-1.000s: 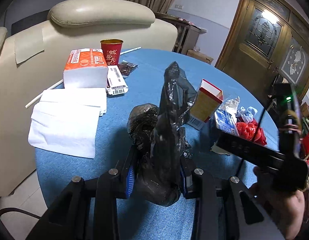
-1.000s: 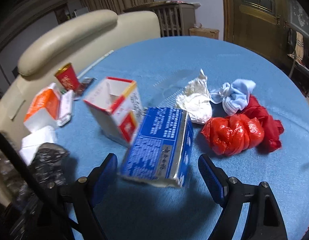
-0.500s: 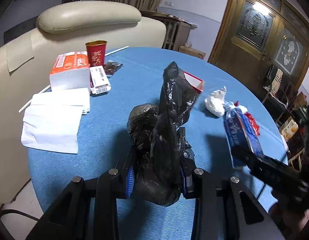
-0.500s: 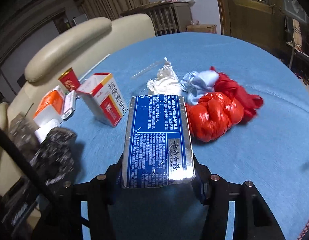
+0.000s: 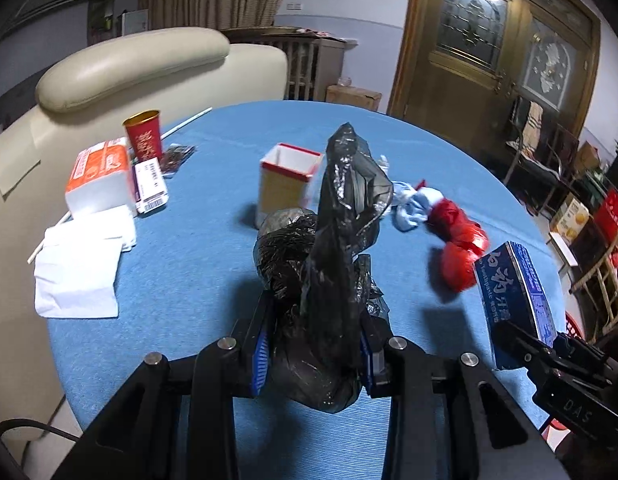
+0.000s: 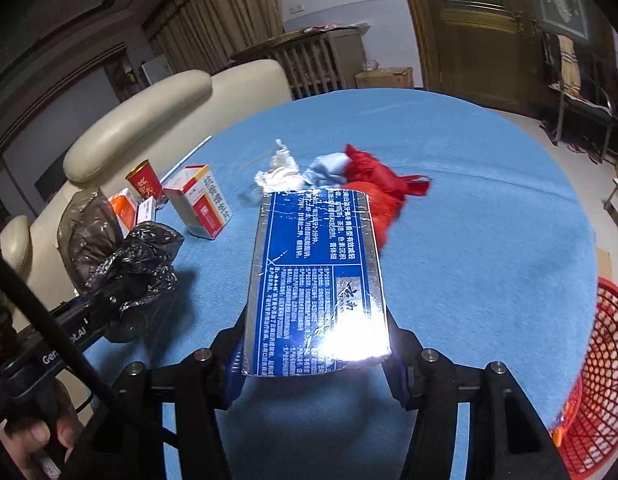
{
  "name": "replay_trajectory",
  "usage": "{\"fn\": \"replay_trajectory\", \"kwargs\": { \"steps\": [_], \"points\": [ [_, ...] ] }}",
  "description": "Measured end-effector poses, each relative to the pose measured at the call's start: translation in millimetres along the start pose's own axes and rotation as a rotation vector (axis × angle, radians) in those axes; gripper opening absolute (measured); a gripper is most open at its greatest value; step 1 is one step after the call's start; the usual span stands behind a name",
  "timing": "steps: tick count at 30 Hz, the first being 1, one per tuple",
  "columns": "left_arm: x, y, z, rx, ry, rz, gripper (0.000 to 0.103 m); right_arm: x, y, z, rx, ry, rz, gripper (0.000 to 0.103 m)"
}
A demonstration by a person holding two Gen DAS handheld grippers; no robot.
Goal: Collect trash
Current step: 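Drop the carton into the red basket with the right tool while the left holds the black bag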
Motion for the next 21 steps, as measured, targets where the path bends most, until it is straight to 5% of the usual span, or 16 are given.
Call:
{"fn": "replay_trajectory", "kwargs": {
  "steps": [21],
  "points": [
    [65,3,7,0.007,-0.025,-0.146,0.037,56,-22,34,0.056,-0.024,-0.119,0.059]
  ]
}}
Point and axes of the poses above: each gripper's, at about its wrist camera, not at the fingertips, and z roughly against the way its jaws point, x to its right, y to its top, the point moved 3 cm from there along -z, roughly the way its jaws point, and after that the axes turned 14 degrees about -x, right-handed, at the moved point
